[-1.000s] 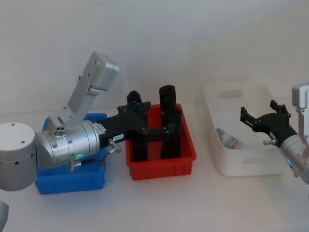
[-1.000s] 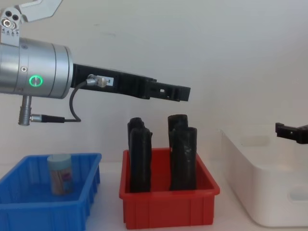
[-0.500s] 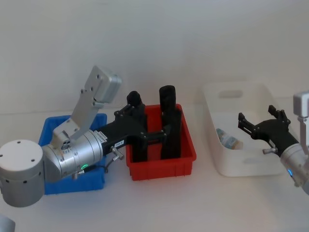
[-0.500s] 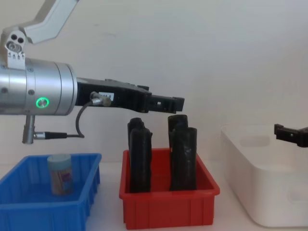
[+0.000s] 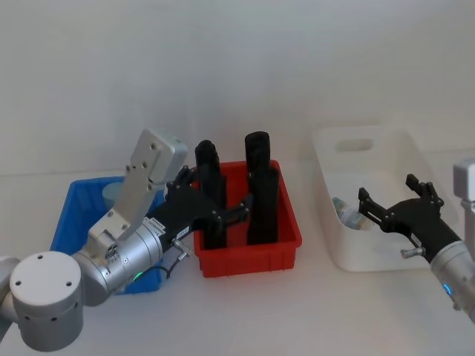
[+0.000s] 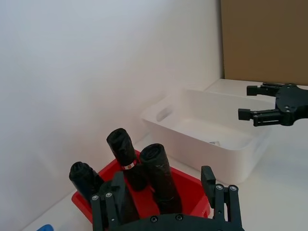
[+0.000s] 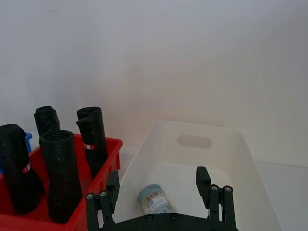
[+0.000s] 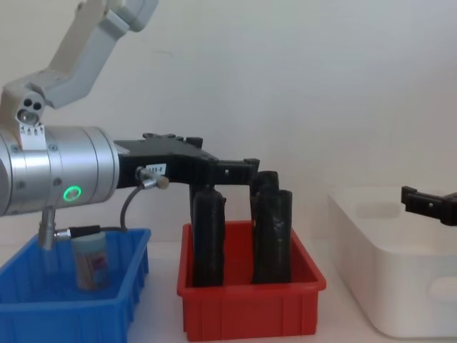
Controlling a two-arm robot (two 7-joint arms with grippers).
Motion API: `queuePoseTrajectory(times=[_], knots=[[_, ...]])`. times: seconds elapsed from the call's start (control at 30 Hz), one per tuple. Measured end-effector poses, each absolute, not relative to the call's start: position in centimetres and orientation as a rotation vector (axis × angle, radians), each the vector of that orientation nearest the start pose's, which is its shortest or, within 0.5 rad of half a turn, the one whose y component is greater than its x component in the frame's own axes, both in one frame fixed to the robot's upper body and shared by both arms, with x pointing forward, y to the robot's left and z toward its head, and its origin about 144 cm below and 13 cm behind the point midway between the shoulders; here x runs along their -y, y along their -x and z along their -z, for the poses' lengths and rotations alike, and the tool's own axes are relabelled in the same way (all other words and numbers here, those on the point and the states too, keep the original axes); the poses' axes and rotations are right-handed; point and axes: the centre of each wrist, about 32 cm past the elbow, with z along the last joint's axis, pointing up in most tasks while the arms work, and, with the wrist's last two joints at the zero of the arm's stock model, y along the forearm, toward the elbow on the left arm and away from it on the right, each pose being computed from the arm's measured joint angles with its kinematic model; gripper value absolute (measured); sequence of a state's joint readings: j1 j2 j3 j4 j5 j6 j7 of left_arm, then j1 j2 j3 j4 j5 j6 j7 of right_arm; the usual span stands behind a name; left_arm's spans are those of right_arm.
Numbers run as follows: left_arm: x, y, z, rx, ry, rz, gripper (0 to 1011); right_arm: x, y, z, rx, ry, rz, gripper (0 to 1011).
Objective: Pick the cotton swabs from the blue box and place them into the white box.
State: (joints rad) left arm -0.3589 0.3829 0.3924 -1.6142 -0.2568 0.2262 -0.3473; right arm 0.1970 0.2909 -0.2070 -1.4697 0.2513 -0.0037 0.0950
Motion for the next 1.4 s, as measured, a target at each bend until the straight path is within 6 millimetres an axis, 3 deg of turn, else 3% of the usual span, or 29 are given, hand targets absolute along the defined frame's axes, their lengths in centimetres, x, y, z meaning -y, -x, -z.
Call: queuePoseTrajectory(times=[0.73,1.4], knots=[[-20.2,-49.8,-121.3,0.254,-0.083,-1.080,1004,23.9,-44.9,-118.7,0.076,-0.021,1.237,1002],[-19.8,-49.2,-120.4,0.268,-0.061,-1.123,1004,23.7,-44.3,-118.9,0.074,-0.026,1.230,1002]])
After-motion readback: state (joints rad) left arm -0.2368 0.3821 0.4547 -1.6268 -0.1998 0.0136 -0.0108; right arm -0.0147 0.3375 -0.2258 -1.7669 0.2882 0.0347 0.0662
